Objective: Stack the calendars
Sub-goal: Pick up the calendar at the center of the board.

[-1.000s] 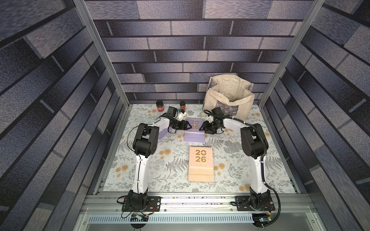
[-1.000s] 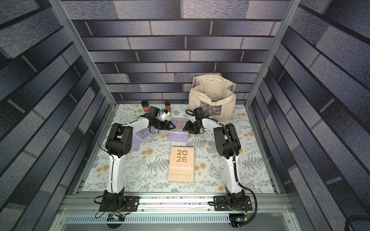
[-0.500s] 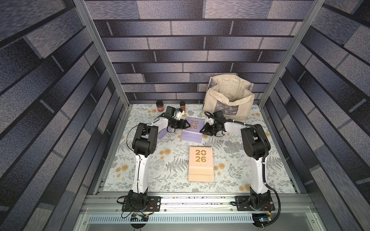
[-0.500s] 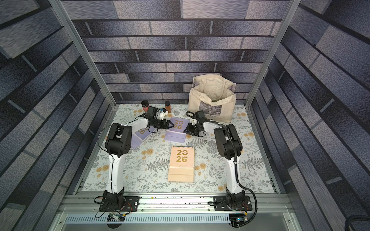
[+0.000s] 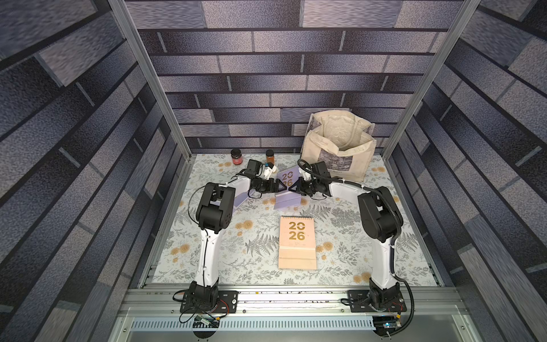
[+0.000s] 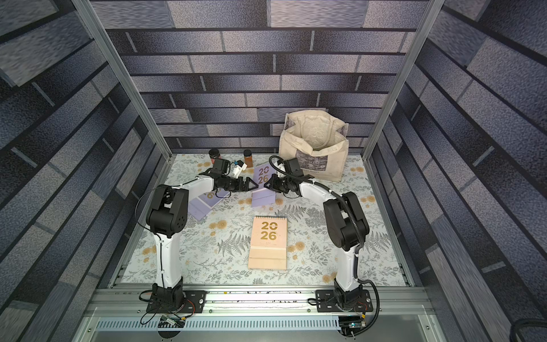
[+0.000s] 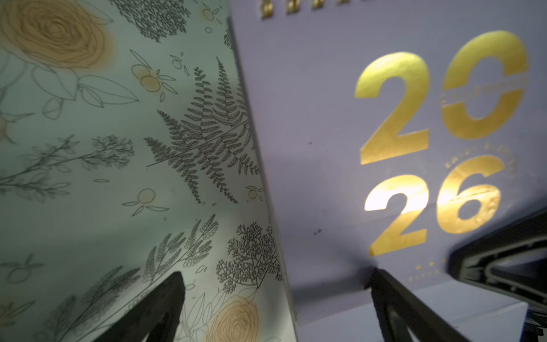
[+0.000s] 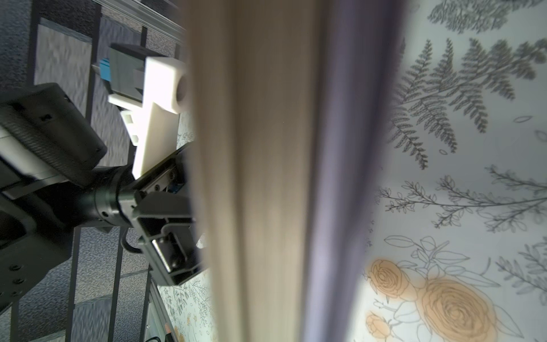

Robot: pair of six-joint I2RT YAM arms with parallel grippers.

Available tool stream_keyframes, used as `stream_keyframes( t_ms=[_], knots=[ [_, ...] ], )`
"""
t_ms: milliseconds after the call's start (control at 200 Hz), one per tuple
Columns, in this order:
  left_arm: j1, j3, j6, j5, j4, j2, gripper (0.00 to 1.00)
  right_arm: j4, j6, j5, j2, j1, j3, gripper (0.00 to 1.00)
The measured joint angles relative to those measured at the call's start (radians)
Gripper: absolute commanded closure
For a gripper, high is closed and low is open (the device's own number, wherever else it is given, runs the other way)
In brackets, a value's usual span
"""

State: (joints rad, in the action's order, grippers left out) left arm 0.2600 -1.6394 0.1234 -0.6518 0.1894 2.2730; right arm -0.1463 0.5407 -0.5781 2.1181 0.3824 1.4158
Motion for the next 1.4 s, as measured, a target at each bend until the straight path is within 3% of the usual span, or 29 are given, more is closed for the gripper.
stream_keyframes(
  t_ms=[220,431,626,806,982,1047,1192,1397],
  knots=[
    [0.0,0.003,0.002,0.005,-0.011,0.0,0.26,0.045,0.013,0.0,-0.041,0.004,0.004,0.67],
    [0.03,0.014,0.039,-0.09,-0.011,0.0,0.26,0.077,0.028,0.004,-0.032,0.046,0.021,0.67],
    [0.032,0.022,0.045,-0.114,-0.011,0.0,0.26,0.077,0.039,0.008,-0.013,0.052,0.023,0.77],
    [0.026,0.031,0.052,-0.131,-0.019,-0.001,0.23,0.077,0.066,0.02,-0.013,0.049,0.026,1.0],
    [0.019,0.044,0.053,-0.15,-0.037,-0.008,0.11,0.076,0.063,0.019,-0.015,0.052,0.032,1.0],
    [0.015,0.048,0.051,-0.153,-0.039,-0.015,0.0,0.075,0.056,0.023,-0.021,0.055,0.032,1.0],
    [-0.003,0.084,0.049,-0.133,-0.03,-0.063,0.0,0.049,0.034,0.056,-0.073,0.068,0.024,1.0],
    [-0.044,0.179,0.053,-0.106,-0.048,-0.209,0.0,0.031,0.027,0.084,-0.259,0.067,-0.037,1.0]
  ],
)
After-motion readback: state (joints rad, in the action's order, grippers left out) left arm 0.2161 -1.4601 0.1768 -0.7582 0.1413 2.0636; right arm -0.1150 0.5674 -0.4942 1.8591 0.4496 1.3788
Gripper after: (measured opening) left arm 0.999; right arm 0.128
